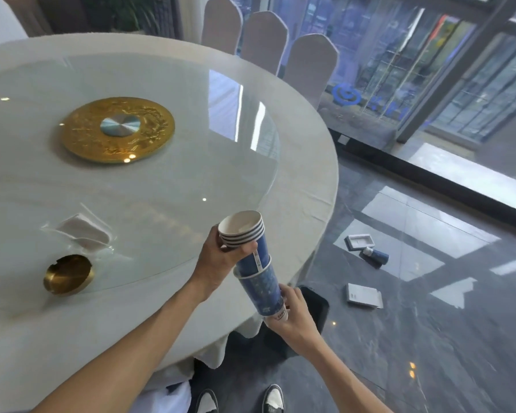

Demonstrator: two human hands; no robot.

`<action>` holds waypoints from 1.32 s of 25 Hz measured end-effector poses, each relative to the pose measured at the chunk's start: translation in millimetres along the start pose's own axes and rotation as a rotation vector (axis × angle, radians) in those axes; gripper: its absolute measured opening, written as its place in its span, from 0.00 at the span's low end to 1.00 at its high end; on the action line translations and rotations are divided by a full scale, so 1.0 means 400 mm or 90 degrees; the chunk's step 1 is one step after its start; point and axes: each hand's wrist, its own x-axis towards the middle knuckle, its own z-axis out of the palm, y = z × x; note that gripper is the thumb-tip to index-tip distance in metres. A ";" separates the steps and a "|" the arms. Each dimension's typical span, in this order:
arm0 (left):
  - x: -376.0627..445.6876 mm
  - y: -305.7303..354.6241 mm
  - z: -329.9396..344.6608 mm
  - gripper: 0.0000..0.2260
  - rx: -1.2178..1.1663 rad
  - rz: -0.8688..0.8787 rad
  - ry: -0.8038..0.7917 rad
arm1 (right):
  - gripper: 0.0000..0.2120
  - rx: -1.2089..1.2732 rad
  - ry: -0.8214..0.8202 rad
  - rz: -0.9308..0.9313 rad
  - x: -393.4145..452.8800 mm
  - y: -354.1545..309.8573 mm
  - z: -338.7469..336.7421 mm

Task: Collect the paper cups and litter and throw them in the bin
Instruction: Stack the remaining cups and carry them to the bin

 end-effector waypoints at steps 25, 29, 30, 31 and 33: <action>-0.085 -0.231 0.699 0.09 0.193 -0.282 -0.153 | 0.27 -0.048 -0.012 0.097 -0.004 0.534 -0.455; -0.088 -0.359 0.728 0.09 0.180 -0.336 -0.066 | 0.23 0.067 -0.048 0.230 0.011 0.603 -0.455; -0.080 -0.394 0.730 0.09 0.184 -0.348 -0.049 | 0.20 0.146 -0.035 0.274 0.021 0.607 -0.454; -0.066 -0.428 0.732 0.10 0.194 -0.358 -0.039 | 0.16 0.246 -0.034 0.318 0.035 0.601 -0.451; -0.034 -0.500 0.737 0.12 0.210 -0.368 -0.034 | 0.13 0.385 -0.054 0.369 0.071 0.596 -0.441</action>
